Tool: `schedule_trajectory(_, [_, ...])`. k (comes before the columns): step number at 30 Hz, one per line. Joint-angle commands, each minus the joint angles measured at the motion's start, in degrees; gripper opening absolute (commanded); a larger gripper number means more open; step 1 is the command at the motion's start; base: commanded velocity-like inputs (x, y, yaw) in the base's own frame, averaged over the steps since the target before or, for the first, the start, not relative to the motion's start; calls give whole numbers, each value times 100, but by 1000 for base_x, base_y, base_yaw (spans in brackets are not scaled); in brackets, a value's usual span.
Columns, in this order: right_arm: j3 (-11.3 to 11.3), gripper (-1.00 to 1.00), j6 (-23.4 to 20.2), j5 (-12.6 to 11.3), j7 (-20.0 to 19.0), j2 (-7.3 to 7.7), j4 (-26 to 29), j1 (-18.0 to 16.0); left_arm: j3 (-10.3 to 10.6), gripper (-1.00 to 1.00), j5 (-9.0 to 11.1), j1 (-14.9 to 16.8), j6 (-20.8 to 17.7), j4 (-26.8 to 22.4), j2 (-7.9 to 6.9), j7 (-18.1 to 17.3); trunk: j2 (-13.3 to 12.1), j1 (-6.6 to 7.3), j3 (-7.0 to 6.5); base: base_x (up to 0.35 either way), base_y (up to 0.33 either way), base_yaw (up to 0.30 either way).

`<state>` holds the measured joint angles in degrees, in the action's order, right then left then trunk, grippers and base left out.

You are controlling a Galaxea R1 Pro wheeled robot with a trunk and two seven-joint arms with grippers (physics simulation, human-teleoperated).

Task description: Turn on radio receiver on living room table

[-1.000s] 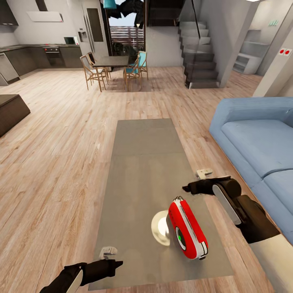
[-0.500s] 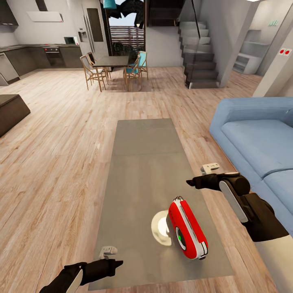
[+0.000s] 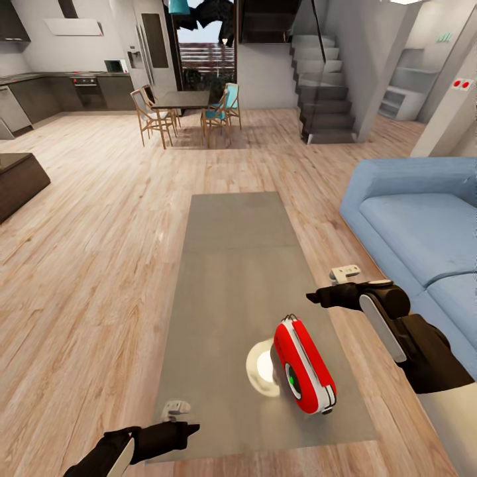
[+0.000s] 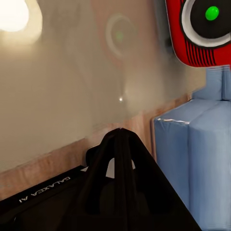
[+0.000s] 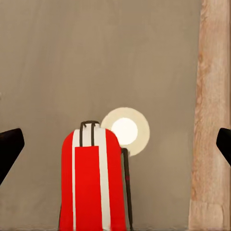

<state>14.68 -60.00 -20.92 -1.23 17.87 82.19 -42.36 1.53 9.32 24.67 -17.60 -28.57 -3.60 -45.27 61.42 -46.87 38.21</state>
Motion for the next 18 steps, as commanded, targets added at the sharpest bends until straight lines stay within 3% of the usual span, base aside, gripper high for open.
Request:
schedule_trajectory(1, [0,100,0,-1,0,9,0,0,2,-100,1,1,1,-3,0,-6,0,0,0,-293,0,0])
schedule_trajectory(10, [0,100,0,0,0,23,-7,0,5,-100,0,2,5,-7,0,-21,0,0,0,-307,0,0])
schedule_trajectory(18, [0,100,0,0,8,23,-14,0,6,-100,0,2,19,8,0,-3,0,0,-1,-62,0,2])
